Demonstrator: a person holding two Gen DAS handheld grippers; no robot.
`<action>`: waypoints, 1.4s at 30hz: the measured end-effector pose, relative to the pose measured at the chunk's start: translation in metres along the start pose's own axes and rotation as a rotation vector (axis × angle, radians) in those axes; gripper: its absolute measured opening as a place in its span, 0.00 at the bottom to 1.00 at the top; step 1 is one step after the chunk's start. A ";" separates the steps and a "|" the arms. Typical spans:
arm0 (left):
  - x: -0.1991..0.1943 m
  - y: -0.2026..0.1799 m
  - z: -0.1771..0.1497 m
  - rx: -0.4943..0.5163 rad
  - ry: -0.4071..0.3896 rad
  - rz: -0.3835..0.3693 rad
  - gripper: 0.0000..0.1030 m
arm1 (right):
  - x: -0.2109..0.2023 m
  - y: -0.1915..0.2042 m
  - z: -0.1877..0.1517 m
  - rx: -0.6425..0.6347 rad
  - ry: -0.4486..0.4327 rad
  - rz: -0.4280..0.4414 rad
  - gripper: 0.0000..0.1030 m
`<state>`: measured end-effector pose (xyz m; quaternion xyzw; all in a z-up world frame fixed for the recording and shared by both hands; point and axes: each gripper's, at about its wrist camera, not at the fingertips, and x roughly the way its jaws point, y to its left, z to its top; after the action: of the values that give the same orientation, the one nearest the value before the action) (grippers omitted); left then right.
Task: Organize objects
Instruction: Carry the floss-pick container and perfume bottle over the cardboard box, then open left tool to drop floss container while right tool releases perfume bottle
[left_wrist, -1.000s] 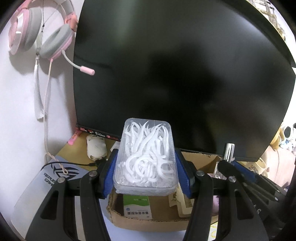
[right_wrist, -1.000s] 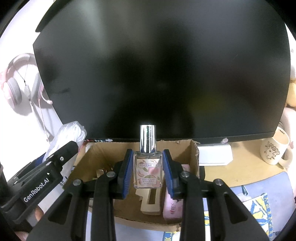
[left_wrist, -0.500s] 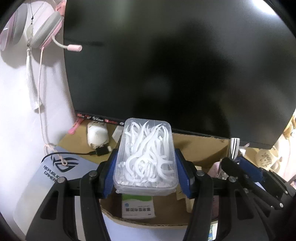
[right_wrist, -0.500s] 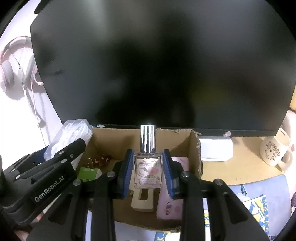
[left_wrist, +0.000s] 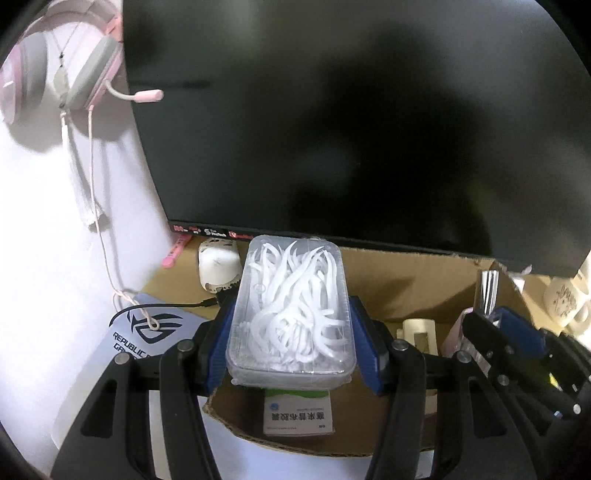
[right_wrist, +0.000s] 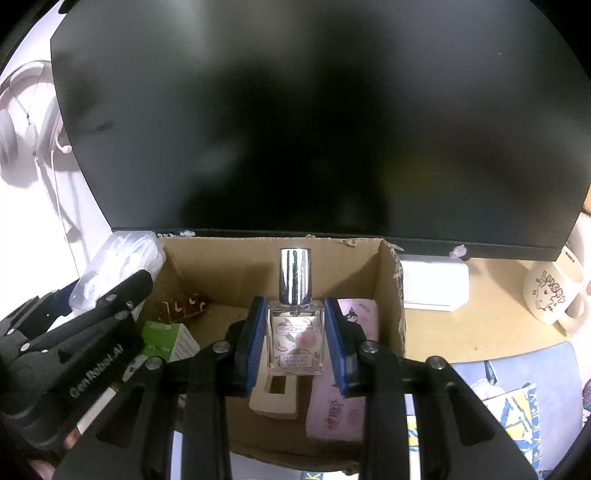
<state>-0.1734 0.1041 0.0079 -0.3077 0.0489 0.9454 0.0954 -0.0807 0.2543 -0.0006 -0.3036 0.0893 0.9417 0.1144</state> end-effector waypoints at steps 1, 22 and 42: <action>0.001 -0.001 -0.001 0.009 0.004 0.004 0.55 | 0.000 0.000 0.000 -0.001 0.001 -0.001 0.33; -0.018 -0.016 -0.001 0.054 -0.016 0.026 0.58 | -0.001 0.001 0.000 -0.007 0.024 -0.002 0.33; -0.063 0.031 0.009 -0.082 -0.113 0.082 1.00 | -0.026 -0.003 0.008 -0.013 0.004 0.056 0.74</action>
<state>-0.1355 0.0663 0.0536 -0.2554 0.0171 0.9656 0.0466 -0.0636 0.2549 0.0214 -0.3036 0.0919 0.9445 0.0856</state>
